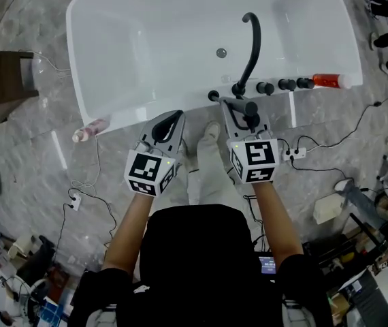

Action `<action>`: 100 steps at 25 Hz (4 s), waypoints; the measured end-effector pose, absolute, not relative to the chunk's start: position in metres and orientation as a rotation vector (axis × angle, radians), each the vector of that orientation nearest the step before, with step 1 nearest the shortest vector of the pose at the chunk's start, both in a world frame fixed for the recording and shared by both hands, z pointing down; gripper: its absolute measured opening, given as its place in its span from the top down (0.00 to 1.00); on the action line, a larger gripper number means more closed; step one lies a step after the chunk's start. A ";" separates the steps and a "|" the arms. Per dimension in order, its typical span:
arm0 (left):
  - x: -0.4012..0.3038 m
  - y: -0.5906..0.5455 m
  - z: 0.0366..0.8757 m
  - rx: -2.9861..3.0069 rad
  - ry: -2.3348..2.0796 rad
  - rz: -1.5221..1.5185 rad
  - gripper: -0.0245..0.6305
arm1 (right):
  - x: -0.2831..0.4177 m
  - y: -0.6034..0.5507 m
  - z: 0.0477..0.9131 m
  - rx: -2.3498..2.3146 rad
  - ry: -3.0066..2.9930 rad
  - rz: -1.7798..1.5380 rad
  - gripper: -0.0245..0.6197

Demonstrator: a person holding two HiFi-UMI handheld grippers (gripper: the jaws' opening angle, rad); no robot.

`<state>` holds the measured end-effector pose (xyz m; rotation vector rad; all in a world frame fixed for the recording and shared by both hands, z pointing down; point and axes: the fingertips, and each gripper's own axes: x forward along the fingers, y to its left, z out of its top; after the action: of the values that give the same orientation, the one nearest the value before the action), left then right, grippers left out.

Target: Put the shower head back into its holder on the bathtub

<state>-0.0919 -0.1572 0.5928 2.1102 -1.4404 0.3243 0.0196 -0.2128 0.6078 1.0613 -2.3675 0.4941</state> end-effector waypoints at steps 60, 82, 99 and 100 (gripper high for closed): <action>-0.105 -0.140 0.716 1.979 -1.438 0.492 0.94 | 0.000 -0.196 0.824 0.803 -2.126 0.572 0.65; -0.102 -0.138 0.587 2.146 -1.450 0.447 0.94 | 0.021 -0.182 0.660 1.036 -2.212 0.632 0.78; -0.092 -0.147 0.451 2.366 -1.516 0.351 0.94 | 0.016 -0.184 0.462 1.150 -2.484 0.429 0.93; -0.095 -0.148 0.441 2.371 -1.529 0.337 0.94 | 0.013 -0.184 0.452 1.147 -2.499 0.420 0.93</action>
<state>-0.0950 -0.1482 0.4414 2.3706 -1.5286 0.3370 0.0133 -0.1838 0.4520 1.1473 -2.4990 0.4196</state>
